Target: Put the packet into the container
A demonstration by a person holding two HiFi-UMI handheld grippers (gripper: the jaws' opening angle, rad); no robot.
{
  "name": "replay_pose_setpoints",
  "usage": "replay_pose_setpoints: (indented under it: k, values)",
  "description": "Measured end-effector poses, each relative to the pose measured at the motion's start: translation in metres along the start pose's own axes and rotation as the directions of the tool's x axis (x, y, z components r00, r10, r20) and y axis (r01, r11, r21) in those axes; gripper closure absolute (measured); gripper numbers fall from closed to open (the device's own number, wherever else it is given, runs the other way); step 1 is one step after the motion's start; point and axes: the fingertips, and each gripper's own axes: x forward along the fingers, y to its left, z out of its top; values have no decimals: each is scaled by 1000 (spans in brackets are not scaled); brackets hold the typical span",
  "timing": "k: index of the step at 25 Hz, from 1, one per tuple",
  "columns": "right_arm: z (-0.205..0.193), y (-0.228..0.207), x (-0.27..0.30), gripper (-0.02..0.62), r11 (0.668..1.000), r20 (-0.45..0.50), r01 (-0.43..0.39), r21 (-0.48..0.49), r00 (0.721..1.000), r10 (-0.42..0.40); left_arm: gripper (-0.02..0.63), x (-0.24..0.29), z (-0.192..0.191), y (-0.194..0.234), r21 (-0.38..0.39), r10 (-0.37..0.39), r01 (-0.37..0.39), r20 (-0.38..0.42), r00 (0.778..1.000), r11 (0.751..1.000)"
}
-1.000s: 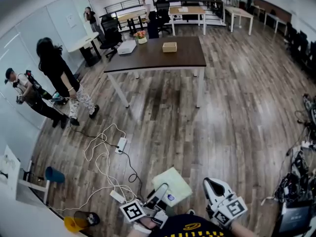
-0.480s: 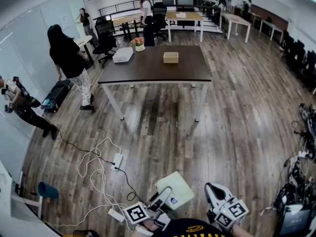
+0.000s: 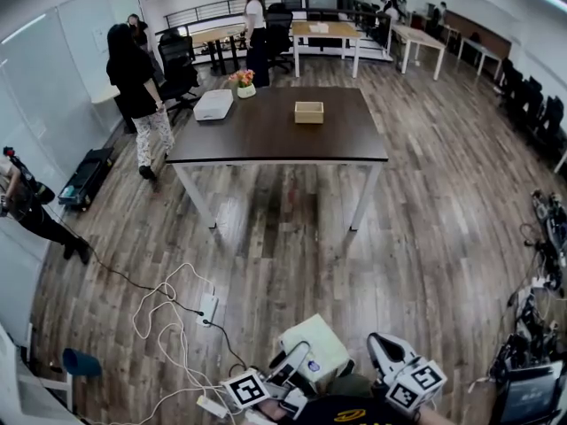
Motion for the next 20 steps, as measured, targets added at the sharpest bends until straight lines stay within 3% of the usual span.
replay_pose_setpoints:
  k: [6, 12, 17, 20]
  values:
    - [12, -21, 60, 595, 998, -27, -51, 39, 998, 52, 330, 31, 39, 19, 4, 50, -50, 22, 999, 999]
    - [52, -74, 134, 595, 993, -21, -103, 53, 994, 104, 330, 101, 99, 19, 97, 64, -72, 78, 995, 993]
    - [107, -125, 182, 595, 987, 2, -147, 60, 989, 148, 330, 182, 131, 16, 149, 94, -105, 75, 993, 983]
    - [133, -160, 205, 595, 987, 4, -148, 60, 989, 148, 330, 230, 141, 10, 255, 113, -122, 50, 992, 959]
